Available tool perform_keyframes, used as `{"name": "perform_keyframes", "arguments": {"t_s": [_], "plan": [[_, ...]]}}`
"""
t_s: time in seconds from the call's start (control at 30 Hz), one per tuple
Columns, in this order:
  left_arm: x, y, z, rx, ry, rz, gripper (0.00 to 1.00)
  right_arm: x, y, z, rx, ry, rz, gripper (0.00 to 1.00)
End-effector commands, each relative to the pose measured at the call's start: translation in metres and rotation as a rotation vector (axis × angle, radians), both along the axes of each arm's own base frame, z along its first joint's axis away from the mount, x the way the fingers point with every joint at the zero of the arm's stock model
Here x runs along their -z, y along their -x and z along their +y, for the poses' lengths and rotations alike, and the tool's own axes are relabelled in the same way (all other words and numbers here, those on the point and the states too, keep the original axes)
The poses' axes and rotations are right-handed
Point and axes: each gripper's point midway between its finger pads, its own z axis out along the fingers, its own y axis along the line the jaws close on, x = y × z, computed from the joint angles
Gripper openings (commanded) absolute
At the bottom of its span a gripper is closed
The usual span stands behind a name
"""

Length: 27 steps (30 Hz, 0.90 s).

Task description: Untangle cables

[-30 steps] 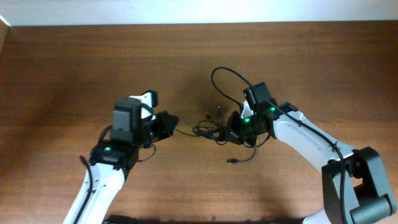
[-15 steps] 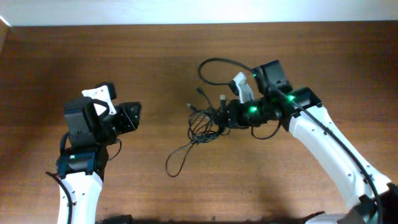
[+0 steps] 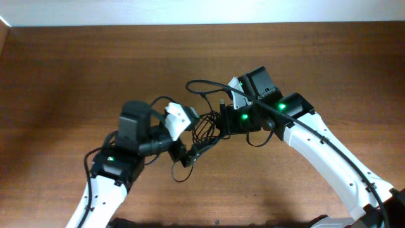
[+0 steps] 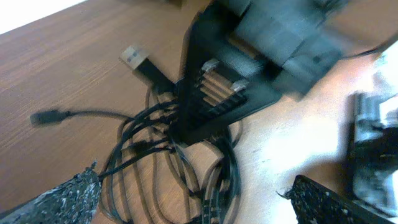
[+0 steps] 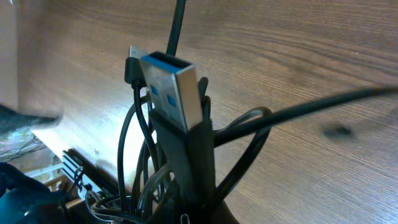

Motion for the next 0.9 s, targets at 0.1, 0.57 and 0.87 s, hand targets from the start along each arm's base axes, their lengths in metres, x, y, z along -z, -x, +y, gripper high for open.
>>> {"name": "perform_keyframes", "arguments": {"t_s": [0.1,0.57,0.87], "plan": [[0.037,-0.035,0.019,-0.247,-0.253,-0.03,0.91,-0.015,0.004,0.01,-0.027,-0.063,0.008,0.04],[0.002,-0.058,0.052,-0.481,-0.059,0.007,0.0,-0.012,0.006,0.008,-0.024,-0.051,0.017,0.05],[0.019,-0.065,0.103,-0.88,-0.057,0.143,0.0,-0.018,0.004,0.002,0.011,-0.058,0.042,0.34]]}}
